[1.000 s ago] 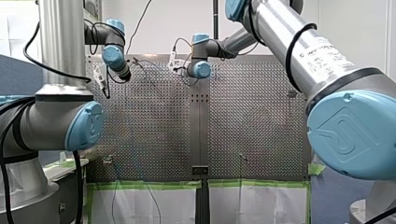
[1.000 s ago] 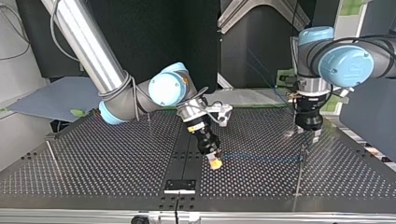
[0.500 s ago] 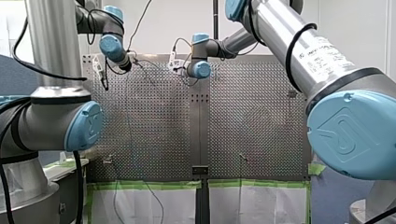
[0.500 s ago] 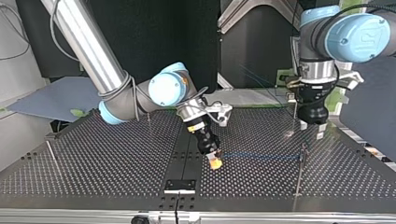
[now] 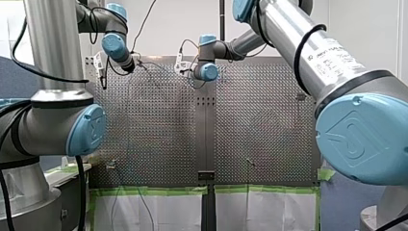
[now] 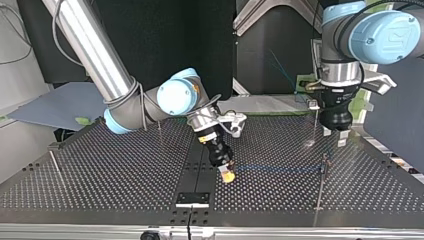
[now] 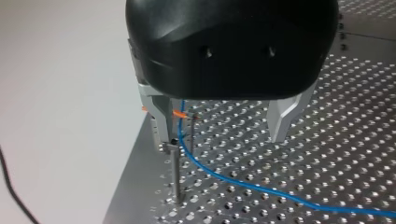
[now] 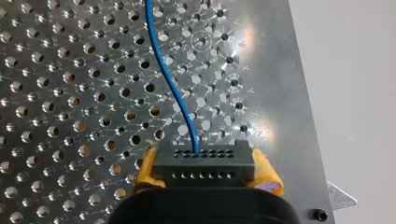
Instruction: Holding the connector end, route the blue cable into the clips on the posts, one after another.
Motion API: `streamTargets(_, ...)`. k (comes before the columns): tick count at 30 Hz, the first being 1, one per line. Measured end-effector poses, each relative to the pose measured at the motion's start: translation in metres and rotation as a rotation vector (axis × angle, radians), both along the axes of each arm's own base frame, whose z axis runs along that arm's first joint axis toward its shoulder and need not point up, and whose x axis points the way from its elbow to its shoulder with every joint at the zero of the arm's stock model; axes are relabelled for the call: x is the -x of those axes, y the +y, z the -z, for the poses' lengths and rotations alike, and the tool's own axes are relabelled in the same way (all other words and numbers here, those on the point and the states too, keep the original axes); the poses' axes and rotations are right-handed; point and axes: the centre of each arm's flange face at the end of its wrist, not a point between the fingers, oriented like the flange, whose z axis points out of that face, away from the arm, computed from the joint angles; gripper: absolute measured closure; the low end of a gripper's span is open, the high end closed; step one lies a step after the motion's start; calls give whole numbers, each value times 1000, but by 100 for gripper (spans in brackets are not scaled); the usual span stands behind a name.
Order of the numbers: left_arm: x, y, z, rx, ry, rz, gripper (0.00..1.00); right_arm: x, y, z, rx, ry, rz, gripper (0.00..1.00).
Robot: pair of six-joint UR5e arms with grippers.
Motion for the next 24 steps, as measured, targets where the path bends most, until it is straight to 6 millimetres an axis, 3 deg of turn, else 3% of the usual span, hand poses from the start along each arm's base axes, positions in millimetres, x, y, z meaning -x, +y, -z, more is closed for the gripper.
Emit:
streamTargets(11,4,-1,2,-101,54,14,0,1,-2,1,-1,1,4,100)
streamTargets(24,0,-12,-40,-148,-1,58,0,1,-3,3,-2,1,4,100)
